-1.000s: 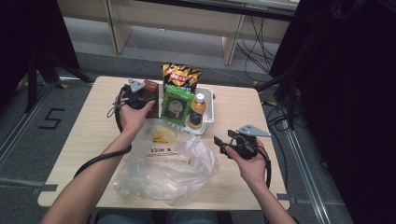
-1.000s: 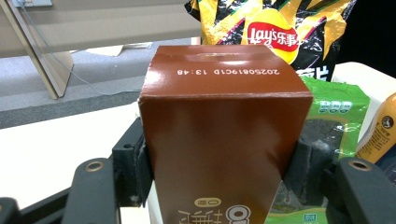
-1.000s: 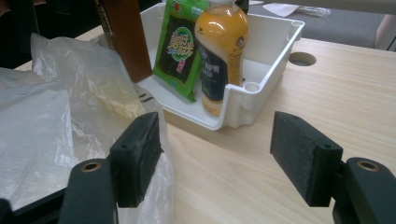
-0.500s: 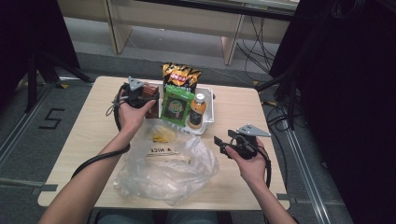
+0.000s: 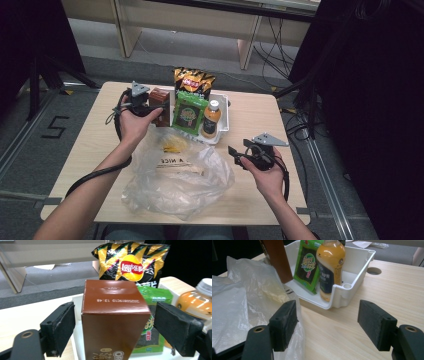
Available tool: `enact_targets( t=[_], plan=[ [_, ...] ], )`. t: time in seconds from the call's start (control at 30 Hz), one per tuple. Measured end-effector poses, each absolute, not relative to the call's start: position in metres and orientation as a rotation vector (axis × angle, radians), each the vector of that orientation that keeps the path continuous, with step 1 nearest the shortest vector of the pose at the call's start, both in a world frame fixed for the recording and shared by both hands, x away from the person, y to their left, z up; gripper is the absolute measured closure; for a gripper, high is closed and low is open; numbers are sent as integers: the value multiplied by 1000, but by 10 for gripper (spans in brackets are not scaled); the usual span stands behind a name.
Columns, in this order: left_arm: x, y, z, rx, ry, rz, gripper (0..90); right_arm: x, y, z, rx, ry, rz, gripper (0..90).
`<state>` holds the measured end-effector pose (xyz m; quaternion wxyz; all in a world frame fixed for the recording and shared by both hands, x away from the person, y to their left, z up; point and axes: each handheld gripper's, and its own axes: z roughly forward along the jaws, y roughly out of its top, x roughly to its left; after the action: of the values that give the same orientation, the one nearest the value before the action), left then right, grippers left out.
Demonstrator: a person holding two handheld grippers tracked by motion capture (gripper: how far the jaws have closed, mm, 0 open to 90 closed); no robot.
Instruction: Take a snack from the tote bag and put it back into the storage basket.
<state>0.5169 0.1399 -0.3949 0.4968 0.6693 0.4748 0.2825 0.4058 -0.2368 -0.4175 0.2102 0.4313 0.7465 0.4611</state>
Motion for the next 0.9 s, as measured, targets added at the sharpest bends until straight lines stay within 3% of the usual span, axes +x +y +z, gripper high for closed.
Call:
enact_targets(
  t=[0.37, 0.5, 0.6, 0.83, 0.9],
  plan=[
    [492, 157, -379, 1597, 1091, 665, 173, 408, -236, -408, 1204, 2024, 1318, 337],
    [485, 171, -376, 1606, 1063, 657, 237, 411, -231, -396, 1191, 2015, 1355, 380],
    [482, 182, -374, 1602, 1054, 683, 354, 413, -223, -386, 1153, 2020, 1383, 447],
    [485, 202, -378, 1638, 1105, 691, 743, 425, -198, -370, 1029, 2031, 1454, 715],
    [487, 204, -380, 1649, 1117, 692, 810, 432, -189, -366, 994, 2029, 1485, 779]
  ],
)
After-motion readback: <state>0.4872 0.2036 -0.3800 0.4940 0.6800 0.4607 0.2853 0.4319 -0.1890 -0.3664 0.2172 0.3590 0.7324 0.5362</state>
